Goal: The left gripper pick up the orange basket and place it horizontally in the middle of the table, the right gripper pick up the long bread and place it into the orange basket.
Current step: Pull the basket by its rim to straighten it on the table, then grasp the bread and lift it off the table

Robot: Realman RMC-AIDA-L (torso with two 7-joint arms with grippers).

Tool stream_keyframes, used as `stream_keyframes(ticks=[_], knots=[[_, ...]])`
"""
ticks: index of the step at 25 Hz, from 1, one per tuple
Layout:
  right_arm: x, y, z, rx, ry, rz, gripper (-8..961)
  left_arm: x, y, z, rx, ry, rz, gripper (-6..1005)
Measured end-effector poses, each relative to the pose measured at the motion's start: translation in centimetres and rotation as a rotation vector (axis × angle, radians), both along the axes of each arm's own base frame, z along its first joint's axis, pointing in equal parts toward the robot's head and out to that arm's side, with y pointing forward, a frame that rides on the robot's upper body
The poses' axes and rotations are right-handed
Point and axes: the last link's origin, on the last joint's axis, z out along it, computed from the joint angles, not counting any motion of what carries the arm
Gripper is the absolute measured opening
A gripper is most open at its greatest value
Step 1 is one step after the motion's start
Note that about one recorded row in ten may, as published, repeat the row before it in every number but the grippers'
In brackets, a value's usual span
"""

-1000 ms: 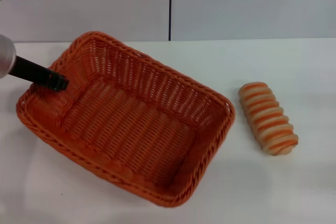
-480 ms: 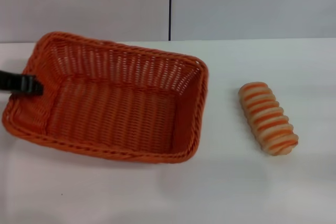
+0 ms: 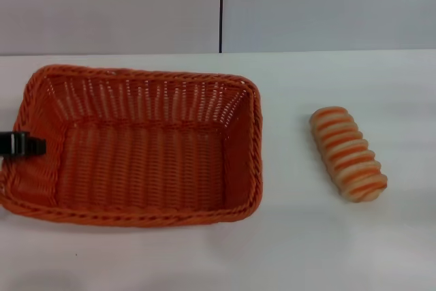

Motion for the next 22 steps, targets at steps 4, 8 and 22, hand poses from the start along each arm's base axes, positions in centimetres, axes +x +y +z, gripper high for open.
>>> stream_keyframes(ticks=[4,8,22], knots=[[-0.1,0.0,-0.2,-0.009,0.001,0.003,629,0.1,-0.6,-0.7,-0.025,-0.018,-0.008,155],[-0.1,-0.1,-0.5,-0.022,0.0,0.004,628,0.2,-0.7,-1.2,-0.045,-0.026,-0.01,156],[0.3,-0.9,-0.6,-0.023,0.001,-0.003,624,-0.3,-0.4,0.7,0.03,-0.105,0.005,366]])
